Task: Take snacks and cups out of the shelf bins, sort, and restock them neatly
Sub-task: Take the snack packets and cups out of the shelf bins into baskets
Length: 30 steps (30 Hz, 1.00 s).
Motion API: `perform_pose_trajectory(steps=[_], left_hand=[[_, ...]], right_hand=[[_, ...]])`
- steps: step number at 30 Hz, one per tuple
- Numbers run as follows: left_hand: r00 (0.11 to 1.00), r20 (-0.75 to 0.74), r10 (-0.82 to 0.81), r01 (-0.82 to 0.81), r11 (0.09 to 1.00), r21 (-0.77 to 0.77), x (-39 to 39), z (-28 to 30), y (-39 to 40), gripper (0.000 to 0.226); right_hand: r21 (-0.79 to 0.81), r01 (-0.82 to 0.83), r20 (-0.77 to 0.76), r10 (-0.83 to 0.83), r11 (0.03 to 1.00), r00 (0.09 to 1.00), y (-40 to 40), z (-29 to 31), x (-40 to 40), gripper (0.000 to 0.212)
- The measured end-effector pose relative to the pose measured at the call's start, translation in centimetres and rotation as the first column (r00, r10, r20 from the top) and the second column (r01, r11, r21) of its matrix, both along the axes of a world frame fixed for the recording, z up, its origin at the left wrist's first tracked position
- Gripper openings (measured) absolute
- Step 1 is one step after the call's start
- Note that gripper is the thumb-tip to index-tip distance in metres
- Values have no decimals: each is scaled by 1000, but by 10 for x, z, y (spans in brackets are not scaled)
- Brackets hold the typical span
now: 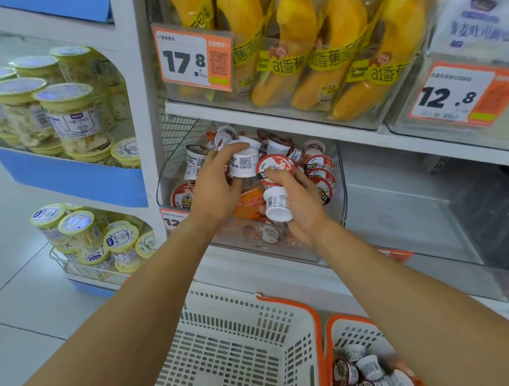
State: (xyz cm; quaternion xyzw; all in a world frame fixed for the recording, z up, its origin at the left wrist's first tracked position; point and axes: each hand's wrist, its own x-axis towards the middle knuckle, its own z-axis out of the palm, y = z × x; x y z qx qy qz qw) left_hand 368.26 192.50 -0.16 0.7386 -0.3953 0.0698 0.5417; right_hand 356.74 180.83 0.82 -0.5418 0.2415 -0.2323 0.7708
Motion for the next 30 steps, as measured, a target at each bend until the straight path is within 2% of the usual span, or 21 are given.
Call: perform_pose_trajectory(steps=[6,10,13,15,16,20,22,26,28,30], left_hand=[[994,-107,-36,27,996,-82,-14,9,-8,38],[980,-177,-94,111,990,90,-12,5,-1,36],[932,-298,-206,277,936,219,-5,1,11,56],[935,-286,-208,300,895,329,-1,-1,16,71],[949,-254,-189,274,893,357,1,-3,18,71],[959,-228,-170,226,942,247,3,-7,20,58],[962,-213,-170,207,964,169,-4,-4,21,57],[968,-157,-193,196,981,4,-31,17,23,57],[969,-94,-228,225,973,-45,-50,30,23,55],[966,-62,-251,246,965,-87,-75,44,23,52]], right_hand=[[60,43,17,-44,997,999,-2,5,-6,41],[19,91,-54,-90,996,995,-5,6,-2,46],[-38,93,-110,-96,995,989,-6,4,1,62],[-44,81,-105,-85,996,991,-6,0,2,59],[-44,72,-106,-76,996,991,-6,0,1,56],[-40,57,-114,-61,998,992,-1,6,-3,62],[-32,47,-99,-50,998,994,0,13,-9,56],[3,-8,-8,8,1000,1000,2,34,-34,37],[12,-25,48,24,1000,999,3,46,-52,35],[42,-36,87,32,998,996,3,58,-75,42]])
